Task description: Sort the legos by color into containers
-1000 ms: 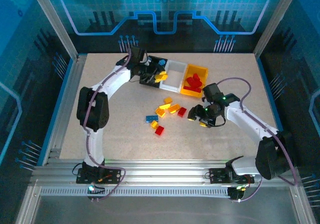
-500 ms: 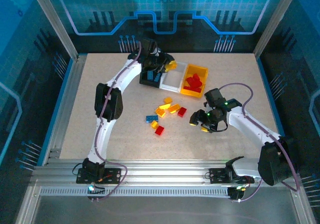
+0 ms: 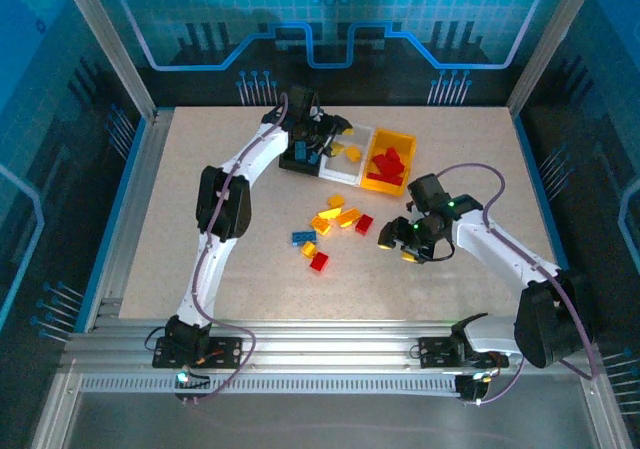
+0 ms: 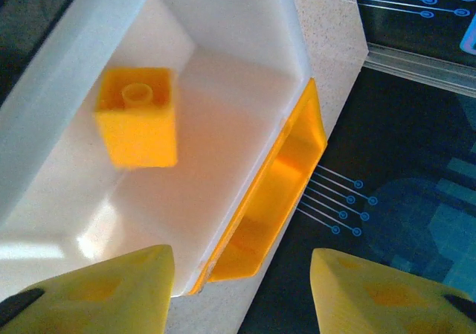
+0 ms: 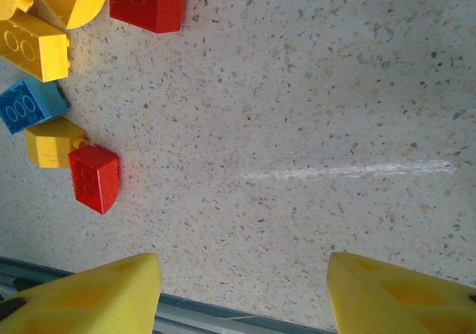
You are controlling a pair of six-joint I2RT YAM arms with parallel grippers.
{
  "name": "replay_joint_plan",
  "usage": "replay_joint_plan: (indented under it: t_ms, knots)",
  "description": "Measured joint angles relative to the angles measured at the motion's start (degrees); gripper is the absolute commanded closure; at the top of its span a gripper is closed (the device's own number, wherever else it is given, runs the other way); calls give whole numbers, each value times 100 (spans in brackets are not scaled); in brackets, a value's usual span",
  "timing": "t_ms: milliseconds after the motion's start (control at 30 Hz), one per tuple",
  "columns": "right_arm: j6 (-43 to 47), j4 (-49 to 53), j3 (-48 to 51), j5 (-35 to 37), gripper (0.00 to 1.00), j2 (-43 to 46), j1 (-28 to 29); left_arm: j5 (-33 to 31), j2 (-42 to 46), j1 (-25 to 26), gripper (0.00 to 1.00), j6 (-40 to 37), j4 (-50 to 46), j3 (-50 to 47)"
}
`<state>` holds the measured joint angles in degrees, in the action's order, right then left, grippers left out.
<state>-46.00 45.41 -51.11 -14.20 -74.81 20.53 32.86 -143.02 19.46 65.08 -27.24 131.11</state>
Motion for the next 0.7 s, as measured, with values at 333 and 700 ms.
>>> replay_joint_plan:
  t_ms: [333,700]
  knots:
    - [0,149,0,22,38,284,0,0,35,22,35,-70,-103,-7]
    - [107,352,0,155,38,601,0,-66,2371,118,30,-1049,-511,-2033]
